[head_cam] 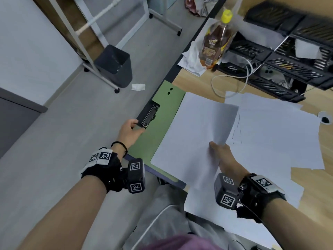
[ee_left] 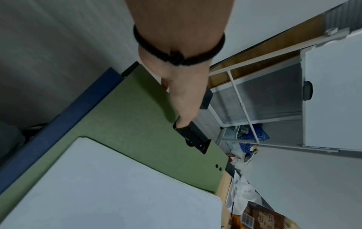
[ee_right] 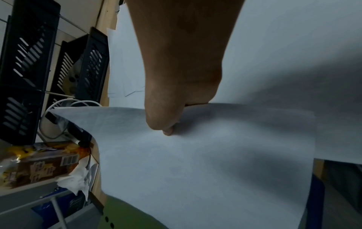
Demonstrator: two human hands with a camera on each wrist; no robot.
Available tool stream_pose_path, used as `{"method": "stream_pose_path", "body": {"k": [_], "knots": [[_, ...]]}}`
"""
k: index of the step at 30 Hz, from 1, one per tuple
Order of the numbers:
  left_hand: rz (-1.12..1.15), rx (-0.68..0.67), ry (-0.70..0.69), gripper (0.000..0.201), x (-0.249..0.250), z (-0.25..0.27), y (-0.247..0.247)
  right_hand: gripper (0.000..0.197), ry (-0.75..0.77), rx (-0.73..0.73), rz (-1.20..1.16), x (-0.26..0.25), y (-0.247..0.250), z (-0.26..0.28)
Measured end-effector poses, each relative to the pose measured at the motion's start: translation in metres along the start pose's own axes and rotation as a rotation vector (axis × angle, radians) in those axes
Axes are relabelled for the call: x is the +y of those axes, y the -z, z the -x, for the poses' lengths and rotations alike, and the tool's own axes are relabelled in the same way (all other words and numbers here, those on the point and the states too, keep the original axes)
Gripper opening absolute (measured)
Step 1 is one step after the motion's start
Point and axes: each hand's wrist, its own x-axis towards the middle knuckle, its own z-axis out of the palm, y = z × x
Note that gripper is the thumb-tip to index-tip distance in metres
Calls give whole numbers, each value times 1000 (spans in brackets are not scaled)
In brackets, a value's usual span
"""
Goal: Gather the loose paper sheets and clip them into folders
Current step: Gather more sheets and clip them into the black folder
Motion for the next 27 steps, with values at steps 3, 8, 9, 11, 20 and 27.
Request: {"method": "stream_pose_path", "body": {"k": [3,8,9,11,20,27], "knots": [[-74,-84,26,48,-3,-5,-7,30,-6,46,-13,-6,-5,-7],[-149,3,-73,45,-4,-8,-11,27,-14,52,-32,-11,-10,-13],[-129,7,-84,41,-2,-7,-10,28,-19,54,-36,-11,-11,-15],[-86,-8,-120,38,2,-4,-7,28,-32,53,-59,-11,-13,-18],[123,-15,-187,47,16,11,-4,36,29,61,-196,-17,6,-14],[111,-21,-285,14,58,59,-81,31,123,105,-368,-14,105,7]]}}
